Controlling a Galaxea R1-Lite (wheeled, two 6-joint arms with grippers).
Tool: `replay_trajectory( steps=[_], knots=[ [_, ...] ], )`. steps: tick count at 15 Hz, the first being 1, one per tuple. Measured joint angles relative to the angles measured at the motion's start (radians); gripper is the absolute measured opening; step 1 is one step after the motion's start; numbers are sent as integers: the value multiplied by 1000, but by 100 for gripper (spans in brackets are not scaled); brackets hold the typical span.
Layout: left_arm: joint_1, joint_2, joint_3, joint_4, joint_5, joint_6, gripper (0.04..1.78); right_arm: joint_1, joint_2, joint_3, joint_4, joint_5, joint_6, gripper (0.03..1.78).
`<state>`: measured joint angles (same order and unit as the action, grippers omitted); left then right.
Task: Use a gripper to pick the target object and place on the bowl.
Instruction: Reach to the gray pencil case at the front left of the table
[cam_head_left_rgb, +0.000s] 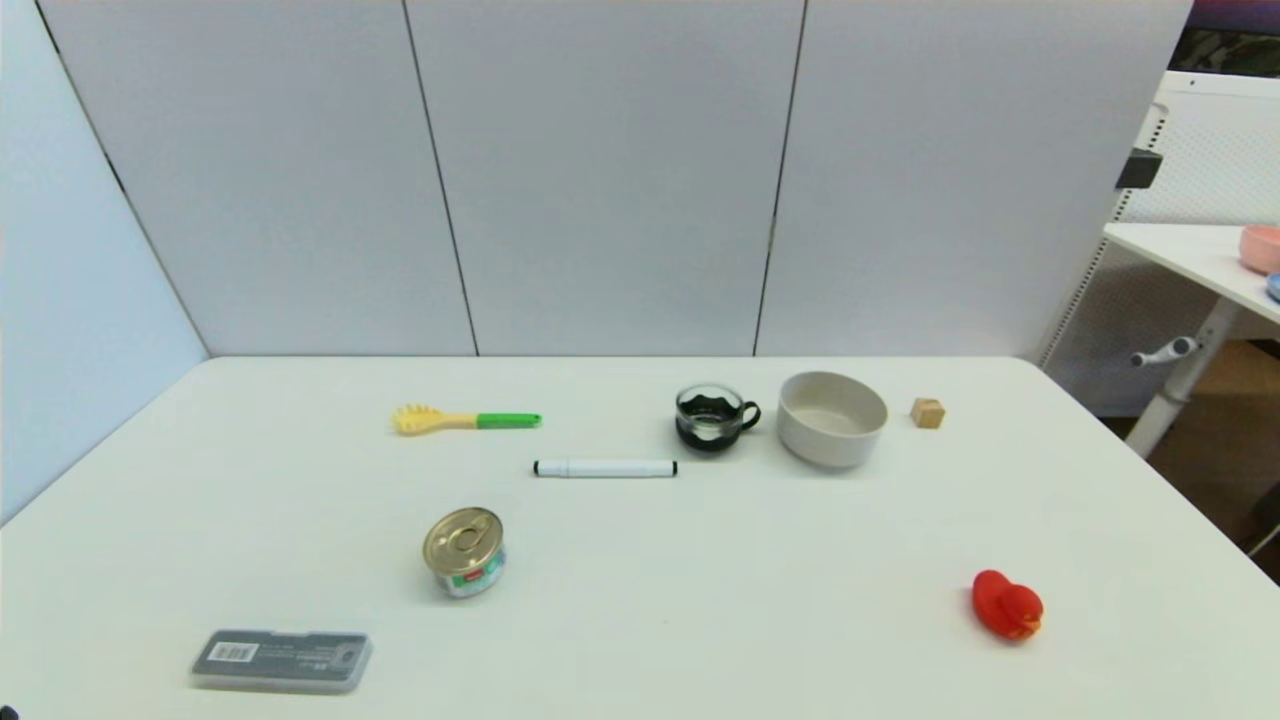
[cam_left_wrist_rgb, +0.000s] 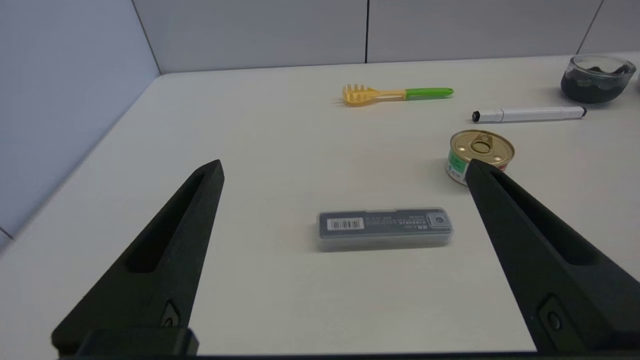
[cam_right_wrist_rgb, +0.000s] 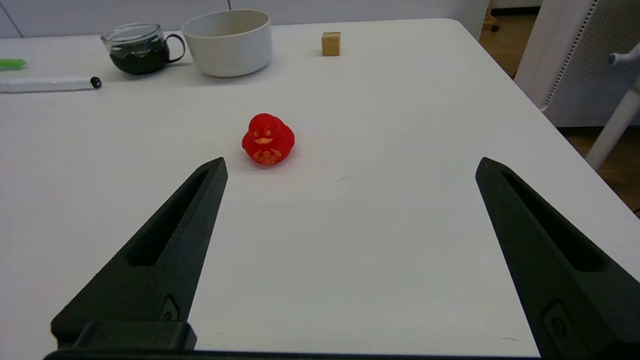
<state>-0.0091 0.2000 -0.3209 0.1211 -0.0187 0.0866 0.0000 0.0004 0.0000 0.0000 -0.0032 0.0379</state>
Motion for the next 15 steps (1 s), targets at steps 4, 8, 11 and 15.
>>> replay_trajectory(
  steps=[4,8,11,15],
  knots=[
    [-6,350,-406,234,-18,162,171,0,0,0,0,0,0,172],
    [-36,697,-776,514,-39,321,171,0,0,0,0,0,0,172],
    [-45,928,-1019,852,-94,526,171,0,1,0,0,0,0,172],
    [-48,1157,-1115,1104,-156,903,171,0,0,0,0,0,0,172]
  ],
)
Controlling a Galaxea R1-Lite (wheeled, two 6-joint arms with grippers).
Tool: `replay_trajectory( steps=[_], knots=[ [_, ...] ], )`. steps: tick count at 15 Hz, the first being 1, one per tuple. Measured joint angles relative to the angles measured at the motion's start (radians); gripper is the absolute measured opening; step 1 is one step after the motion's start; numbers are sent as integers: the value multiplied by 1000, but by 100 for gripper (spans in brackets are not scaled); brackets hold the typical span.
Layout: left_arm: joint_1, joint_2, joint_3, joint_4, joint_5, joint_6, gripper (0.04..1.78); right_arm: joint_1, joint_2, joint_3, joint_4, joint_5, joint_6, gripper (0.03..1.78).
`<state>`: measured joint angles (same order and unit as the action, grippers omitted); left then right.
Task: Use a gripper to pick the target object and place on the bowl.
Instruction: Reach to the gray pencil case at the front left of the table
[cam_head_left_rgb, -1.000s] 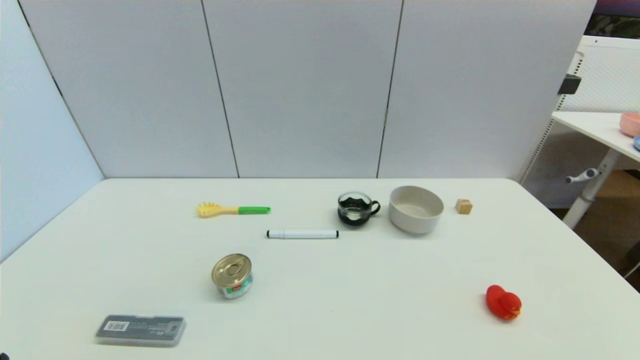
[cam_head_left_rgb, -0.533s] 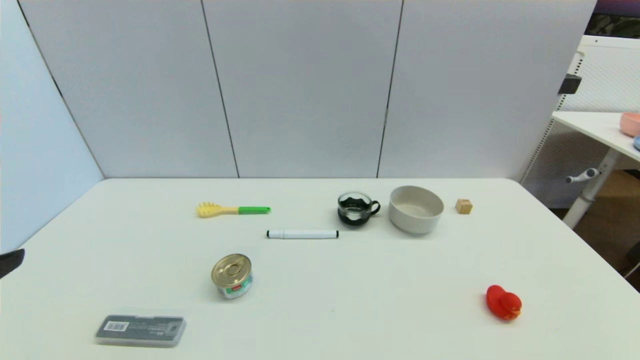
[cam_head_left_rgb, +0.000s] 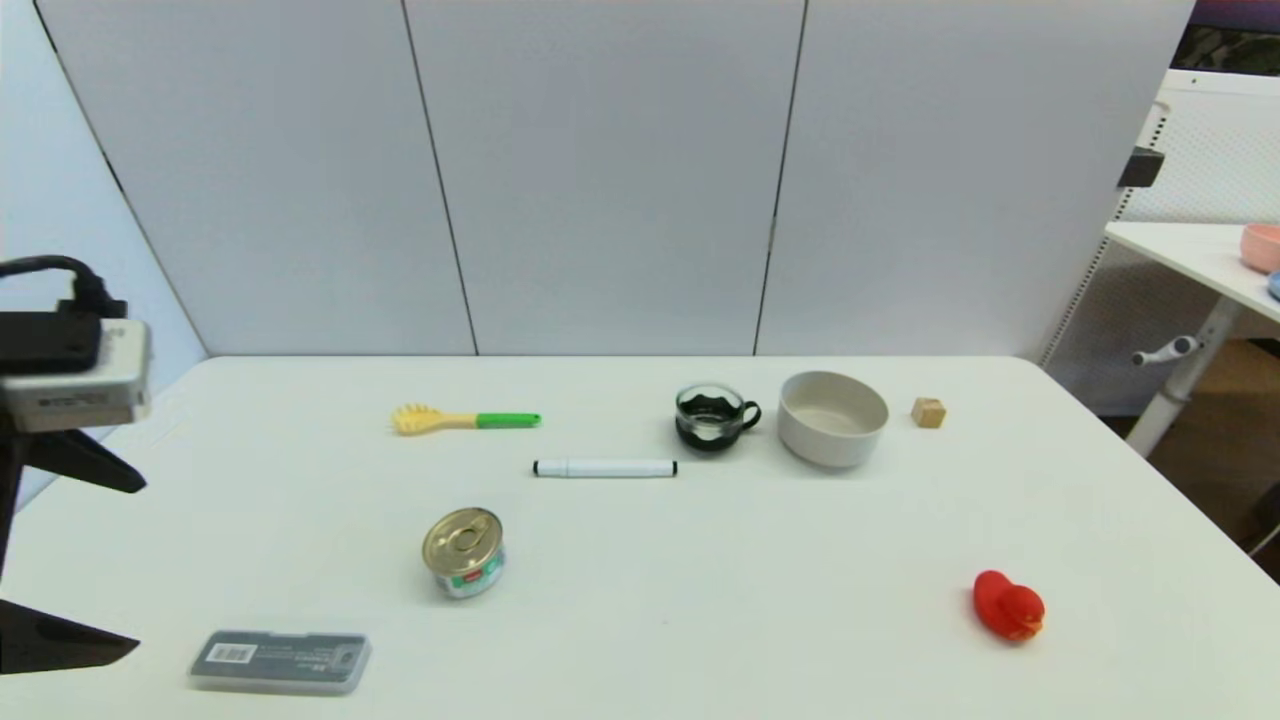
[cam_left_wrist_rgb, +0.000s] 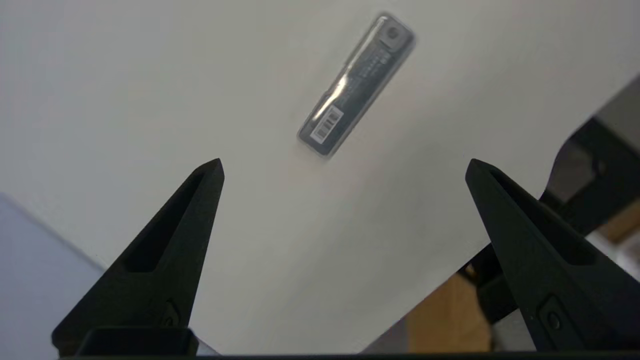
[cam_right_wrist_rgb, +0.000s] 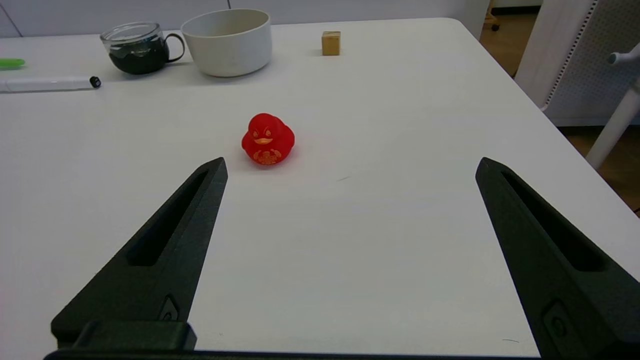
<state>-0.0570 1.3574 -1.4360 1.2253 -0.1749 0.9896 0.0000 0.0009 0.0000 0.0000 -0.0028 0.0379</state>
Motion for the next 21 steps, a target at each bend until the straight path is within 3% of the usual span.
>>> replay_trajectory(
  steps=[4,7,11,17,21],
  knots=[
    [4,164,-6,9,-66,301,171,0,0,0,0,0,0,172],
    [6,252,40,5,-127,441,171,0,0,0,0,0,0,172],
    [7,312,129,-41,-129,459,171,0,0,0,0,0,0,172],
    [6,333,311,-341,-144,434,171,0,0,0,0,0,1,172],
    [6,326,332,-348,-141,423,171,0,0,0,0,0,0,172]
  ],
)
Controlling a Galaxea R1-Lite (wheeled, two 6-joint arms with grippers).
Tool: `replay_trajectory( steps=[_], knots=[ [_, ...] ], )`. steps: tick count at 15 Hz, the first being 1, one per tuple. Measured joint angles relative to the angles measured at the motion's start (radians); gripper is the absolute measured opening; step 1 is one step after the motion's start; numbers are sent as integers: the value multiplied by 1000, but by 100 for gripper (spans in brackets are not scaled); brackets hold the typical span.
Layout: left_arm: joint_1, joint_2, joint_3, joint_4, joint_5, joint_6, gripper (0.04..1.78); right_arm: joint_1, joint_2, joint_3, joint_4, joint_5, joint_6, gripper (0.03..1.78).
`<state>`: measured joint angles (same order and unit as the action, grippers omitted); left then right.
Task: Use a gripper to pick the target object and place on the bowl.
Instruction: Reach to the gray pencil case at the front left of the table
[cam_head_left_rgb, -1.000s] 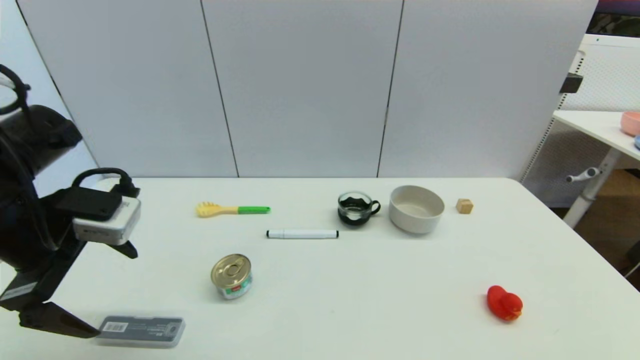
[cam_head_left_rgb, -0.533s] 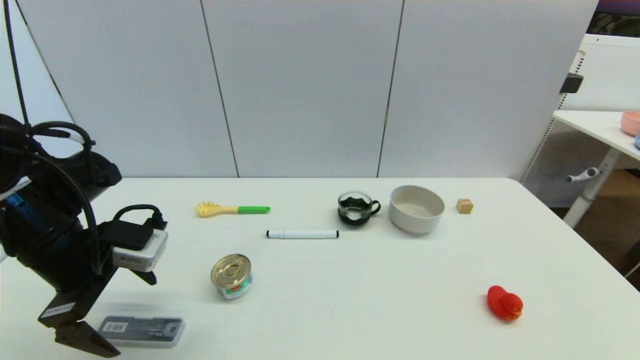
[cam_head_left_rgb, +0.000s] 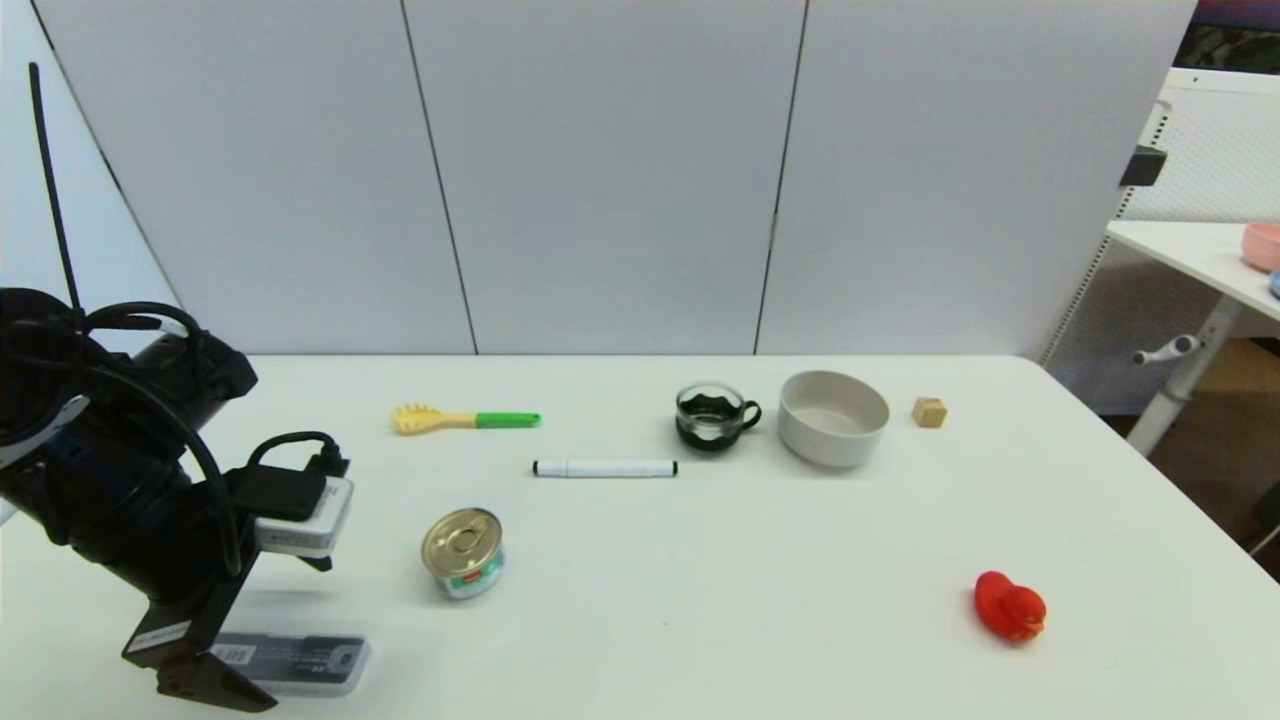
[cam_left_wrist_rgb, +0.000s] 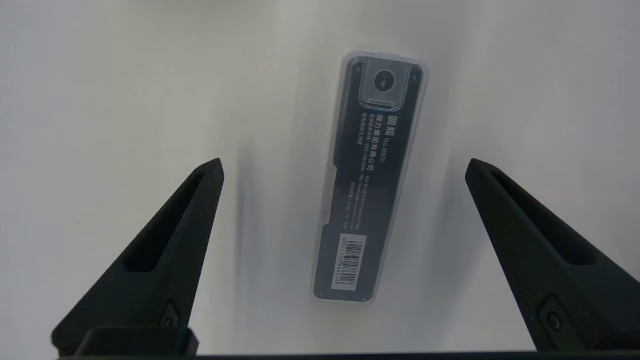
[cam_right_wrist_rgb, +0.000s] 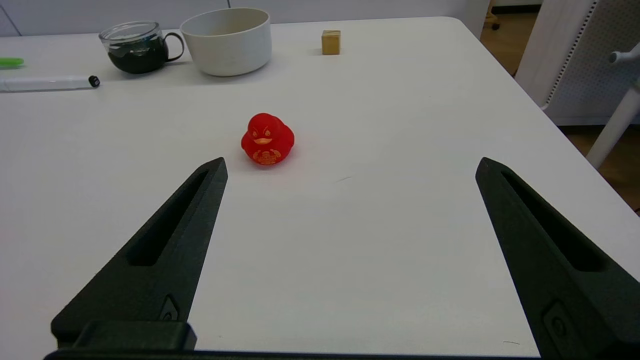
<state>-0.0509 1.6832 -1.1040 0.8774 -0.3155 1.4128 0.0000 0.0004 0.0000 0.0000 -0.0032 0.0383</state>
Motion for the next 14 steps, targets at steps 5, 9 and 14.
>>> replay_trajectory(
  steps=[5,9,14],
  knots=[
    [1,-10,28,-14,32,-7,171,0,0,0,0,0,0,172],
    [1,-18,83,-112,38,-7,171,0,0,0,0,0,0,172],
    [0,-21,109,-120,41,-6,171,0,0,0,0,0,0,172]
  ],
)
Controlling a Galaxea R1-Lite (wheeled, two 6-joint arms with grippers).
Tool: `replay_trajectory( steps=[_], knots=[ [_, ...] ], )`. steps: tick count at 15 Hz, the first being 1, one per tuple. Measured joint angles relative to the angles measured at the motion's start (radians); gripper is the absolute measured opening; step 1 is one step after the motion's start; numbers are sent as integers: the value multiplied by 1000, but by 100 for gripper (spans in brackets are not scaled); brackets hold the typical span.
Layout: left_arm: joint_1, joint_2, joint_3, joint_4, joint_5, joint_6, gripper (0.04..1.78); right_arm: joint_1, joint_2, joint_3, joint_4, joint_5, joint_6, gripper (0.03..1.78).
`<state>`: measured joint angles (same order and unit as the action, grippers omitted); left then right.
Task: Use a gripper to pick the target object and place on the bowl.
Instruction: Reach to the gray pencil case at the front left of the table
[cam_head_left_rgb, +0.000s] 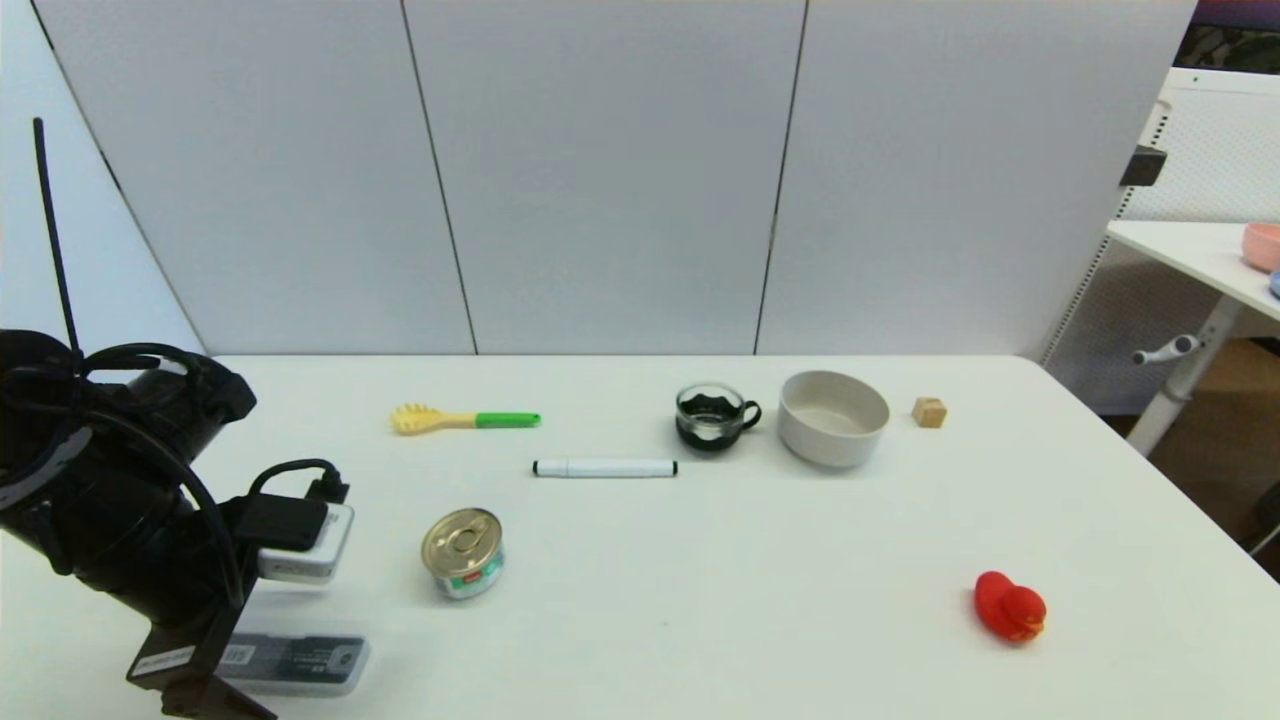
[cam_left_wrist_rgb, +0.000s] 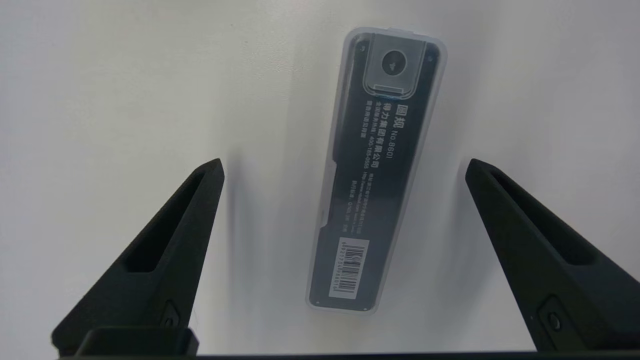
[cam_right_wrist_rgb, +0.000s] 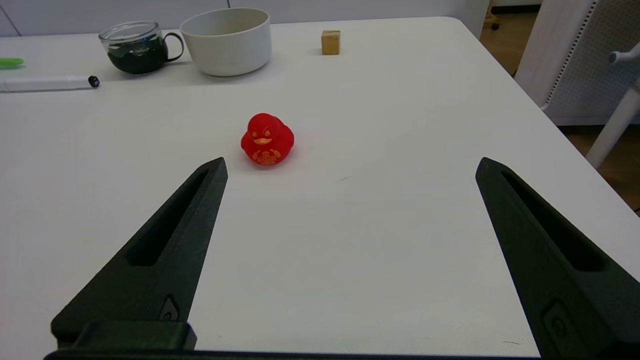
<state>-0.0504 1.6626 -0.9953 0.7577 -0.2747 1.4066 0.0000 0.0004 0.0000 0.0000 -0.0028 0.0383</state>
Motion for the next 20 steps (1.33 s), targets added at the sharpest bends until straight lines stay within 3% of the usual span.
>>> replay_trajectory(
  steps=[20],
  knots=[
    [-1,11,27,0,36,1,171,0,0,0,0,0,0,172]
  ],
)
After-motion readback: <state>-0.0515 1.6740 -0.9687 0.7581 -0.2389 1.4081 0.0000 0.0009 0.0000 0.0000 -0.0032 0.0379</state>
